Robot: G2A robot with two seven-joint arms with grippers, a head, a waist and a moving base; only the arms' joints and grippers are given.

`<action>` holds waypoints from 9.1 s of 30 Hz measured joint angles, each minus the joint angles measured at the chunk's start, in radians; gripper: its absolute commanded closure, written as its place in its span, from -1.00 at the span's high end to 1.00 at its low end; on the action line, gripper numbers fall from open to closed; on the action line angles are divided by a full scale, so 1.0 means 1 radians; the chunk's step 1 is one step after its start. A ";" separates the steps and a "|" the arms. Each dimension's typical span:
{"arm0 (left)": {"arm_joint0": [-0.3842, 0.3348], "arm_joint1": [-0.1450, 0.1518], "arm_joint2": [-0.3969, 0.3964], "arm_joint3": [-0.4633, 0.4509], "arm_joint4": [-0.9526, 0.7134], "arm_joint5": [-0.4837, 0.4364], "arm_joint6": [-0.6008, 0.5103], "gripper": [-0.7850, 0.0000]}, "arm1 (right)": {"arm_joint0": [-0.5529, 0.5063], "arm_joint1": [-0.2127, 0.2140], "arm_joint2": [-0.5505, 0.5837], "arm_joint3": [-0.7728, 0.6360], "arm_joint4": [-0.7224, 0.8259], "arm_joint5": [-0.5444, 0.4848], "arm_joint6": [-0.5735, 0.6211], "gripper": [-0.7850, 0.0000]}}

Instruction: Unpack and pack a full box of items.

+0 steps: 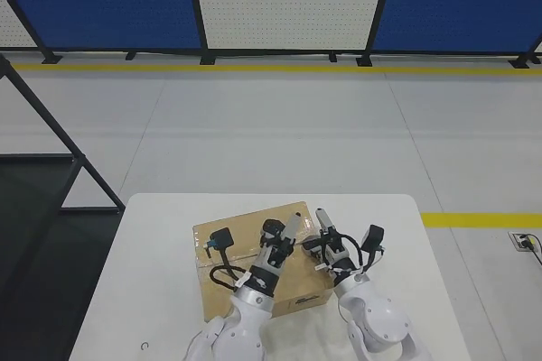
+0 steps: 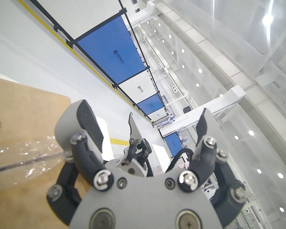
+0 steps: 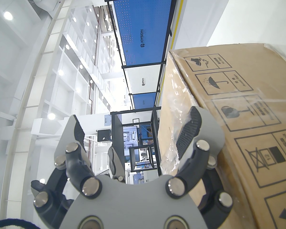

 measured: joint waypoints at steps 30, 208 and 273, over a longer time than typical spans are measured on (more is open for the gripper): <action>0.322 0.122 -0.735 -0.319 -0.366 0.202 -0.812 1.00 | -0.003 0.006 0.022 -0.004 -0.008 0.023 0.032 1.00; 0.174 0.201 -0.637 -0.214 -0.648 0.462 -0.708 1.00 | 0.099 -0.027 -0.064 -0.147 -0.141 0.585 0.022 -1.00; 0.328 0.176 -0.803 -0.168 -0.995 0.219 -0.313 1.00 | 0.266 -0.085 -0.239 0.059 -0.185 0.726 0.128 -1.00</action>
